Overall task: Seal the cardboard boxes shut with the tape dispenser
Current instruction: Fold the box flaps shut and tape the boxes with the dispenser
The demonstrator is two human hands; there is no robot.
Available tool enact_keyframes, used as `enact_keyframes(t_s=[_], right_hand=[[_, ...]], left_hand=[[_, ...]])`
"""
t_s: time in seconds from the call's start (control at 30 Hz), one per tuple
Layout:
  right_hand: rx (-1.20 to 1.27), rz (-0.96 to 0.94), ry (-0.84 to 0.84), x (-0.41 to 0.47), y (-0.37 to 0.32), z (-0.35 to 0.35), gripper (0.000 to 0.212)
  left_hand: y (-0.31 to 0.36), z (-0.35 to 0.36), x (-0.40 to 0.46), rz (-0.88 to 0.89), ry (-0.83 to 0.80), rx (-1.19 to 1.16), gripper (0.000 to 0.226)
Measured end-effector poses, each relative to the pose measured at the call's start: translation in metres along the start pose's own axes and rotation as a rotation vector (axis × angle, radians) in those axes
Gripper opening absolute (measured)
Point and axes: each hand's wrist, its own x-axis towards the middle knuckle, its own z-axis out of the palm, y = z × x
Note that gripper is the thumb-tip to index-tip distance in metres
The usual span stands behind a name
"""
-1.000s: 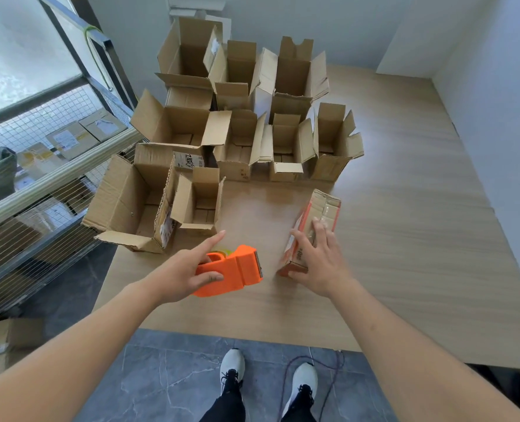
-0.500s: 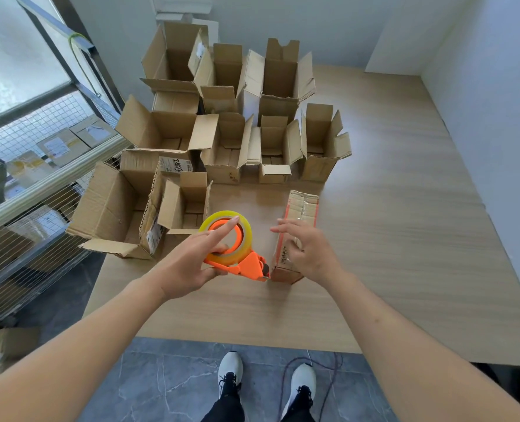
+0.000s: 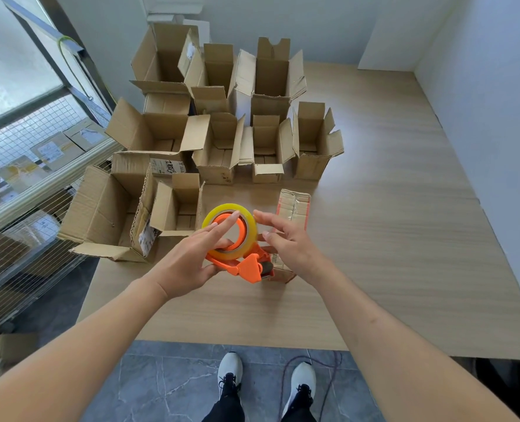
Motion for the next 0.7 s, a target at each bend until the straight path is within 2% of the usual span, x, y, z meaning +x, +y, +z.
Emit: enact_keyframes(t_s=[0.2,0.43,0.57,0.7], right_hand=[[0.067,-0.06,0.128,-0.0003,0.0017,0.0006,0.029],[0.128,-0.091,0.226,-0.0006,-0.0016,0.0024,0.023],[0.085,-0.097,0.247,0.0045,-0.0047,0.0009,0.026],[-0.011,-0.113,0.246,0.0033,-0.0008,-0.0067,0.016]], left_hand=[[-0.0013,0.001,0.0022,-0.004,-0.012,0.01,0.103],[-0.0039,0.0005,0.0055,0.001,-0.001,0.042,0.103],[-0.0036,-0.0007,0.0075,0.009,0.001,0.039,0.103],[-0.0031,0.0003,0.0103,0.023,0.064,0.052,0.102]])
